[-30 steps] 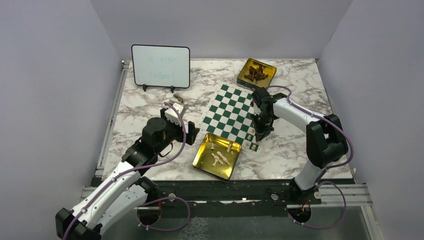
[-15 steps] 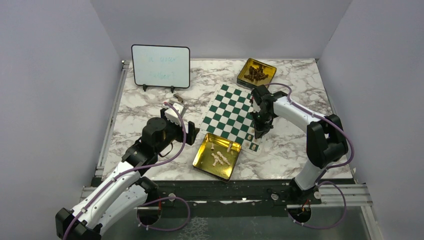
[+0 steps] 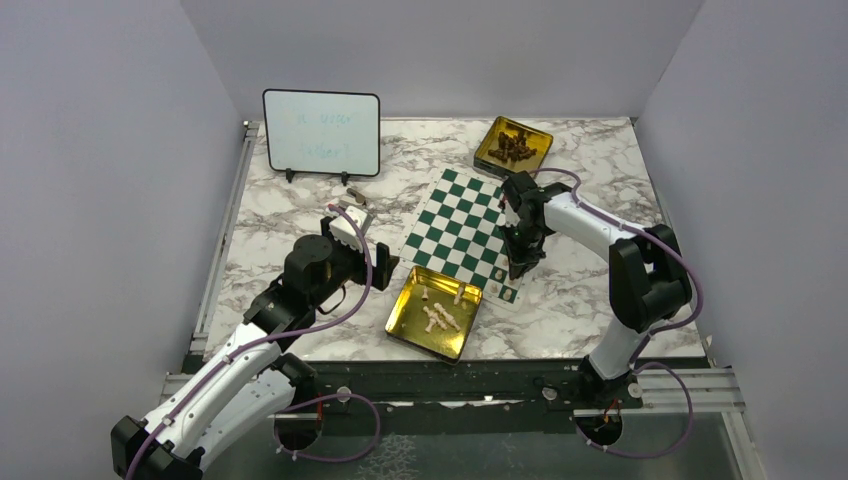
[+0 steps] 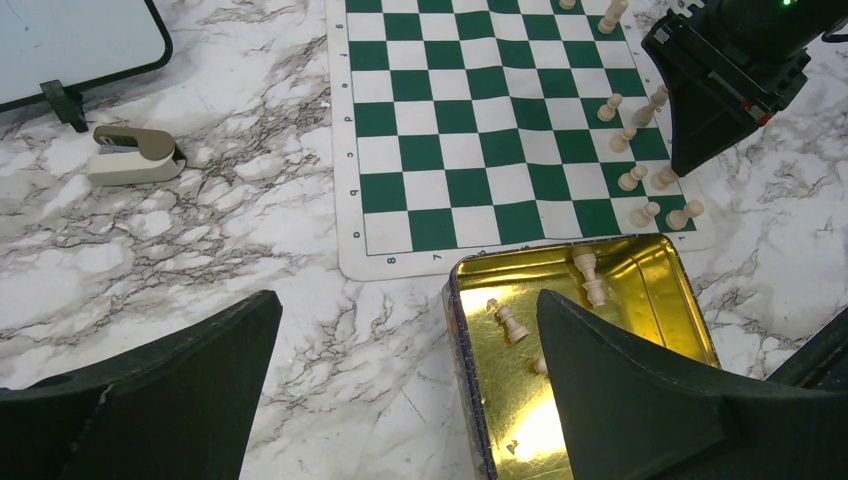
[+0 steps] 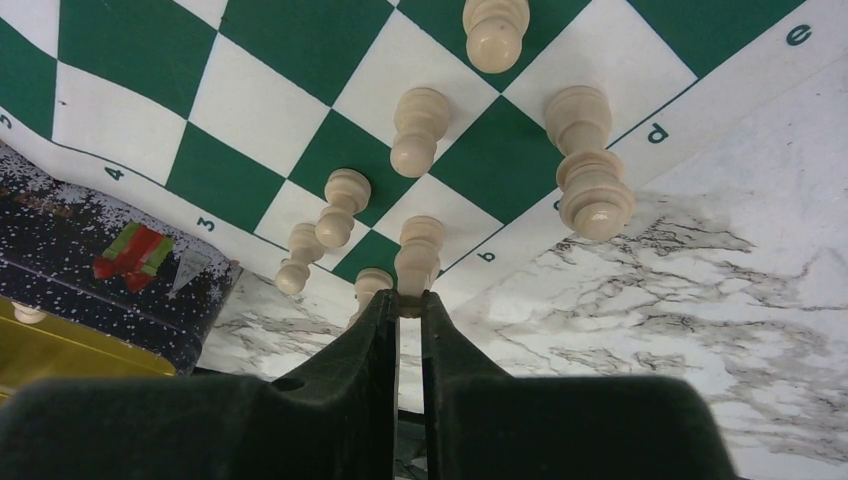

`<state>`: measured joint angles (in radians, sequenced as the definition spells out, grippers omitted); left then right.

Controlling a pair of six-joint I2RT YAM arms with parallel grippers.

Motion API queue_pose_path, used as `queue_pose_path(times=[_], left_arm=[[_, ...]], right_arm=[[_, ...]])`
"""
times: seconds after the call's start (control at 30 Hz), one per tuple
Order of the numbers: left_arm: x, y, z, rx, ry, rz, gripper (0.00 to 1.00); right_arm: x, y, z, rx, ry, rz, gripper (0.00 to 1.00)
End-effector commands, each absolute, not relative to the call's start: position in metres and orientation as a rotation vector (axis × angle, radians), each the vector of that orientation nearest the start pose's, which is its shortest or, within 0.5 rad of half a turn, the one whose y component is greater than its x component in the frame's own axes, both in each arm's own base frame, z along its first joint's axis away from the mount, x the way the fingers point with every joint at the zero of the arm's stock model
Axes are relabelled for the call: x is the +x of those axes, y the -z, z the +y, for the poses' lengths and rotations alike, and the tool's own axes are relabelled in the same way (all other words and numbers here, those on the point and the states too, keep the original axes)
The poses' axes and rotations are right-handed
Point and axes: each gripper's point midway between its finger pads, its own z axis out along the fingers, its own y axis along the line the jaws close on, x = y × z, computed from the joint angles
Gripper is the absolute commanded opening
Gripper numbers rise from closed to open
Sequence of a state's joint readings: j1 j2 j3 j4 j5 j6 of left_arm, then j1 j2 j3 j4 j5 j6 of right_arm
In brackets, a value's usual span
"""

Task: Set up the chess pieces on the board
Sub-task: Place the chess piece on the chessboard.

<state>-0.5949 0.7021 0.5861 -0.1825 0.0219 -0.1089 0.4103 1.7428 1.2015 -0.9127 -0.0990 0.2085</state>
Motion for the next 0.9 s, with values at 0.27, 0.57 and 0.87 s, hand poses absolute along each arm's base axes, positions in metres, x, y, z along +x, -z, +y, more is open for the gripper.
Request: queue_pose_path(times=[0.27, 0.57, 0.87], left_arm=[[0.237, -0.206, -0.172, 0.485, 0.508, 1.813, 0.99], [0.239, -0.206, -0.173, 0.452, 0.52, 1.833, 0.99], [0.242, -0.198, -0.17, 0.408, 0.491, 1.947, 0.99]], right_arm=[[0.266, -0.043, 0.142, -0.312, -0.2, 3.04, 0.27], [0.274, -0.061, 0.141, -0.28, -0.178, 2.995, 0.39], [0.274, -0.099, 0.141, -0.224, -0.207, 2.9, 0.45]])
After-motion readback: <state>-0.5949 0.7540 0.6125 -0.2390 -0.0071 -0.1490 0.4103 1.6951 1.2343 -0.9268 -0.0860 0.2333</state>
